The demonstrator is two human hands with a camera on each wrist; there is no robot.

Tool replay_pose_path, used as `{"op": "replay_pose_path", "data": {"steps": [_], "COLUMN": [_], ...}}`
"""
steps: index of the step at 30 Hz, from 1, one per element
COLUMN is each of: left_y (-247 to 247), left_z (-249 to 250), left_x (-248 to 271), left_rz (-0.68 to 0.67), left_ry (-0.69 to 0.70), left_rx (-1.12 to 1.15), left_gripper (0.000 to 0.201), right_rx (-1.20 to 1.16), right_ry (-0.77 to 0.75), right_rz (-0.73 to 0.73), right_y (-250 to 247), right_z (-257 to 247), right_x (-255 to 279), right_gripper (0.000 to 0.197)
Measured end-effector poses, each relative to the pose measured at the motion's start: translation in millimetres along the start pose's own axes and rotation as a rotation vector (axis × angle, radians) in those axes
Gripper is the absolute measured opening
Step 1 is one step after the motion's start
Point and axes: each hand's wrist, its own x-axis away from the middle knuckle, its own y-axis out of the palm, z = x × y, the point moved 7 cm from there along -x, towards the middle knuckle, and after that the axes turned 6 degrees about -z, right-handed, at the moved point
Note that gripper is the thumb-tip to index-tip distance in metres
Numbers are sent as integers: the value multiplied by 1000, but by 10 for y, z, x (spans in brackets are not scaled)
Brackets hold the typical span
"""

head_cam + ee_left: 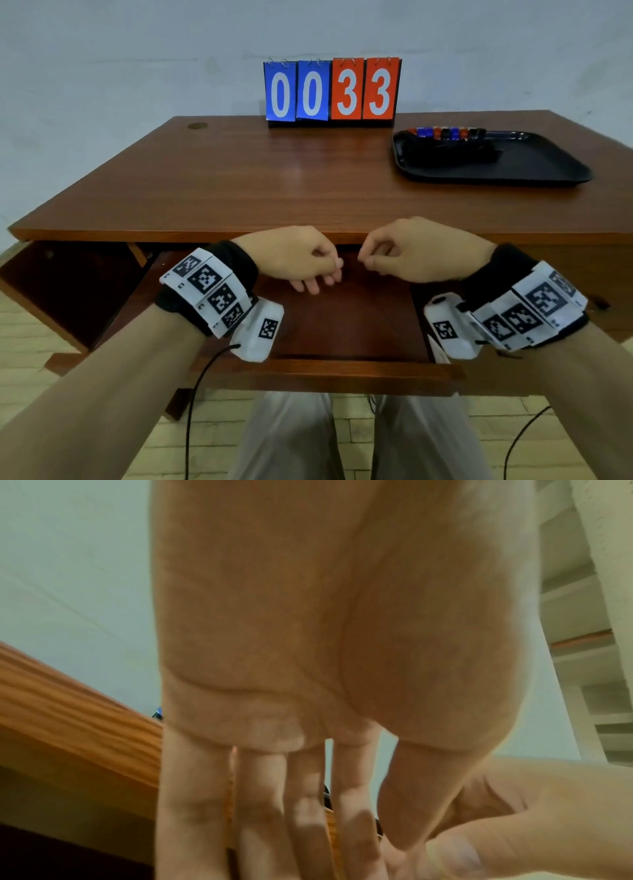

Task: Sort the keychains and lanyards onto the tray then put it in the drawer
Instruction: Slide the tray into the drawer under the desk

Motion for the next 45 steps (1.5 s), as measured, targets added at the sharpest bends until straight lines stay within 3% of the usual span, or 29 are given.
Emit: {"op": "replay_pose_path", "data": {"steps": [4, 7, 10, 14, 16, 21, 28, 34, 45], "left_y": [-202, -334, -461, -435, -398, -368, -428, -420, -483], "left_z": [175, 253, 291, 246, 200, 176, 156, 152, 59], "left_x": [-248, -372, -416, -447, -431, -405, -454, -477, -471], "left_rz": [102, 195, 338, 348, 363, 408, 465, 494, 557], "left_ry": [43, 63, 57, 48, 49, 88, 20, -7, -1], "left_rx": [56, 105, -2, 42, 72, 86, 144, 113, 223], "left_gripper": [30, 31, 33, 33, 32, 30, 29, 27, 23], "right_rx": [120, 215, 274, 259, 243, 263, 305, 329, 377], "right_ry": [57, 242, 434, 519, 527, 560, 576, 561, 346], "right_rz": [106, 159, 153, 42, -17, 137, -25, -13, -31], "right_y": [-425, -646, -729, -677, -597, -725, -743, -793, -516], "right_z": [231, 484, 730, 928, 956, 973, 928, 937, 469], "right_x": [-75, -172, -254, -429, -486, -516, -653, -672, -417], "right_gripper": [24, 42, 68, 85, 87, 83, 82, 82, 81]}}
